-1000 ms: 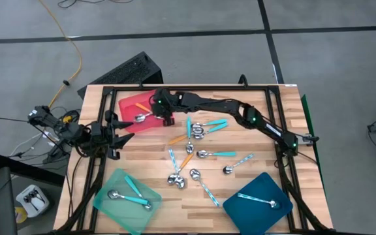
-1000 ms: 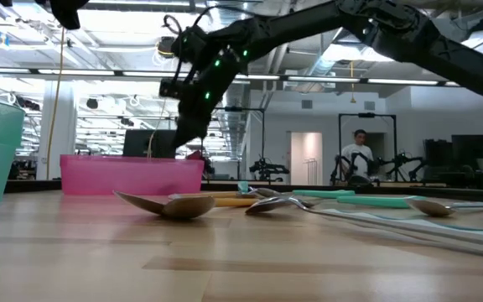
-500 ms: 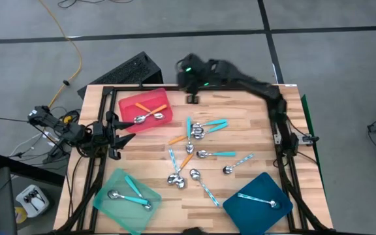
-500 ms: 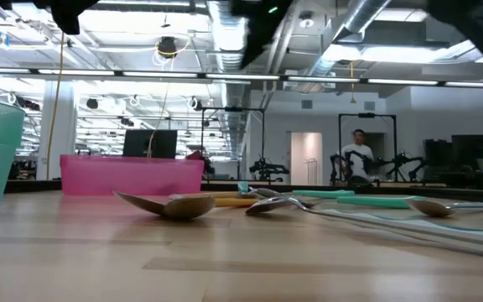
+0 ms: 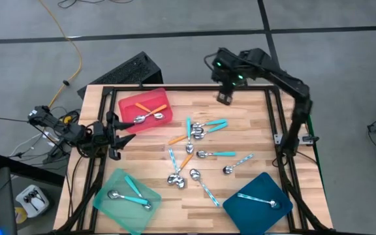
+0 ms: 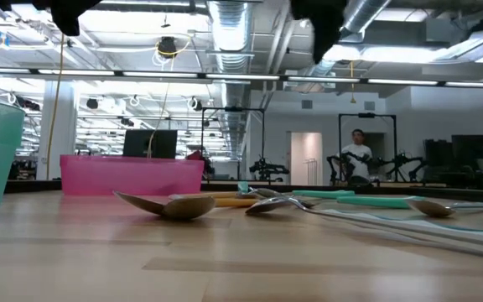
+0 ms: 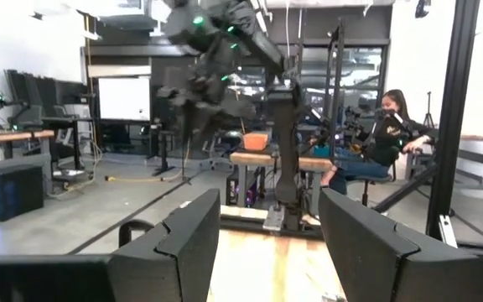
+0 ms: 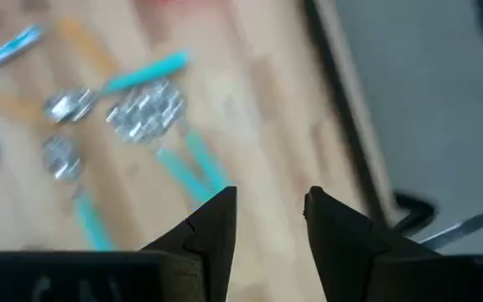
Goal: Sort silverware by color (type)
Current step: Put the blue patterned spoon into the blue bin
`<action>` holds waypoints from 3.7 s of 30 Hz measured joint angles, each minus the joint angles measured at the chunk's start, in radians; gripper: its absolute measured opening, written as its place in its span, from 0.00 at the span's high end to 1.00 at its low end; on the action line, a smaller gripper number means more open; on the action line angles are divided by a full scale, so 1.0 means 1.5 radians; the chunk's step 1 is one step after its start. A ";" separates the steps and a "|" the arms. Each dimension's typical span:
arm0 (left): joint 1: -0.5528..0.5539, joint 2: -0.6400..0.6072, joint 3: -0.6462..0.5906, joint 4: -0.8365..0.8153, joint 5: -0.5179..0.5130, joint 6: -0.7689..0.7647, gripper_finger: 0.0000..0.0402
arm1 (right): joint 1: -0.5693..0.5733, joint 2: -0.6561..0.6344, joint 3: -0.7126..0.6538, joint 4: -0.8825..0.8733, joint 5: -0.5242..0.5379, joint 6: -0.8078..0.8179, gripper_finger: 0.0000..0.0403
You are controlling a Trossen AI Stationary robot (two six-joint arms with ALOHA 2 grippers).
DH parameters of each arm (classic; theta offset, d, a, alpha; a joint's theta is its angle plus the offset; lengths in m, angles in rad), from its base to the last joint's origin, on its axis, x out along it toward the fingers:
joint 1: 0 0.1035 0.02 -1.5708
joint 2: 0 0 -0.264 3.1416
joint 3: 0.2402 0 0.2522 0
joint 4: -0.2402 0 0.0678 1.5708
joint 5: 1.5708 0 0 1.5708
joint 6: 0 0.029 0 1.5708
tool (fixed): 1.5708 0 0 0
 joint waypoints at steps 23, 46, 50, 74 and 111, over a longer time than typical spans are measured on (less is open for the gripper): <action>0.000 0.001 0.000 -0.026 0.001 -0.029 0.53 | 0.379 -0.281 -0.811 0.570 0.006 0.271 0.59; 0.000 0.001 0.000 -0.032 0.000 -0.041 0.53 | 0.540 -0.173 -0.867 0.560 0.002 0.328 0.59; 0.000 0.001 0.000 -0.033 0.000 -0.043 0.53 | 0.540 -0.173 -0.889 0.593 0.003 0.316 0.59; 0.000 0.001 0.000 -0.039 -0.004 -0.043 0.53 | 0.527 -0.172 -0.950 0.691 0.002 0.260 0.68; 0.000 0.001 0.000 -0.040 -0.003 -0.040 0.53 | 0.430 -0.168 -0.824 0.778 0.074 0.171 0.94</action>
